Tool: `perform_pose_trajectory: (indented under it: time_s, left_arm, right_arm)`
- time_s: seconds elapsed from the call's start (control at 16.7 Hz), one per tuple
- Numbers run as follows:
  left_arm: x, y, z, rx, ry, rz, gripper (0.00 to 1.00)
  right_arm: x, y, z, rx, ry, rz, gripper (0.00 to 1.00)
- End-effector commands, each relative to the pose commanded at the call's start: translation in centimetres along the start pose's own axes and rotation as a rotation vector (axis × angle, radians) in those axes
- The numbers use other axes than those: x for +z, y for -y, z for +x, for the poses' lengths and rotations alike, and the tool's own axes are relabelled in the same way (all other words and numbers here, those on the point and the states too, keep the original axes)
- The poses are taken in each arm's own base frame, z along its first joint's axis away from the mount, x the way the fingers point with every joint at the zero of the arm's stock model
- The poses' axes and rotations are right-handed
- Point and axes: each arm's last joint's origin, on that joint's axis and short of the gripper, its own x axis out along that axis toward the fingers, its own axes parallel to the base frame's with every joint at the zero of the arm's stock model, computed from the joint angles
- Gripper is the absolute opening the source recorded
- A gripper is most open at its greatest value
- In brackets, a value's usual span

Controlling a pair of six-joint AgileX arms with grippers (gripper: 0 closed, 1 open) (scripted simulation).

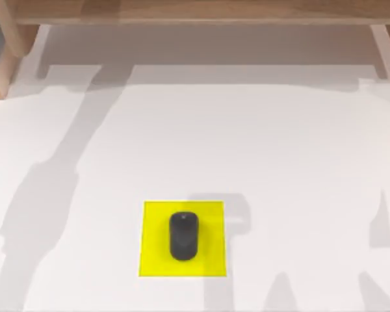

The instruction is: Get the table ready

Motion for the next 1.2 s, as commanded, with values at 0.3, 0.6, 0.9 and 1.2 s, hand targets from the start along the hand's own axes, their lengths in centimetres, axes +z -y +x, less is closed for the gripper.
perform_pose_trajectory:
  time_s: [0.3,0.6,0.9,1.2]
  left_arm:
    - [-0.03,0.0,0.06,0.0,-0.001,0.0,0.92]
    - [-0.03,0.0,0.06,0.0,-0.001,0.0,0.55]
    - [-0.03,0.0,0.06,0.0,-0.001,0.0,0.17]
    - [-0.03,0.0,0.06,0.0,-0.001,0.0,0.0]
  right_arm:
    - [0.0,0.0,0.0,0.0,0.0,0.0,1.0]
    - [0.0,0.0,0.0,0.0,0.0,0.0,1.0]
    - [0.0,0.0,0.0,0.0,0.0,0.0,1.0]
    - [0.0,0.0,0.0,0.0,0.0,0.0,1.0]
